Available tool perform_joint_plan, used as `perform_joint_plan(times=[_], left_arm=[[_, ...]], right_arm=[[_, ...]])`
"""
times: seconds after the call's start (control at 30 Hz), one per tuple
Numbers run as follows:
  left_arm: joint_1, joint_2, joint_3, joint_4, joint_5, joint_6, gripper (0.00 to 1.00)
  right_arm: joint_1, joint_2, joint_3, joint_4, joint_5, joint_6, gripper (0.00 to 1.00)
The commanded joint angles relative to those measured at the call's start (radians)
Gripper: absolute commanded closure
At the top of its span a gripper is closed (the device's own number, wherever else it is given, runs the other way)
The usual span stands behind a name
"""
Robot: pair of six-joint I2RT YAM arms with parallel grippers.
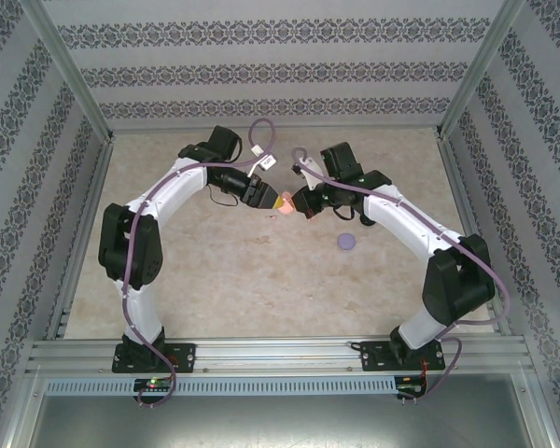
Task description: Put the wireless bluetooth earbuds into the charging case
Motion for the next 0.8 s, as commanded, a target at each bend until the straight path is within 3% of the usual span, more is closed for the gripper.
perform_joint_plan(times=[0.0, 0.4, 0.77], left_arm=[[0.003, 0.018, 0.023, -0.057, 0.049, 0.055, 0.35], [0.004, 0.031, 0.02, -0.085, 0.093, 0.085, 0.49], [0.003, 0.052, 0.011, -0.1, 0.112, 0.095, 0.5]], right_arm=[[0.017, 0.022, 0.043, -0.01, 0.014, -0.016, 1.0], [0.032, 0.047, 0.063, 0.007, 0.01, 0.001, 1.0], [0.033, 0.036, 0.062, 0.024, -0.004, 0.015, 1.0]])
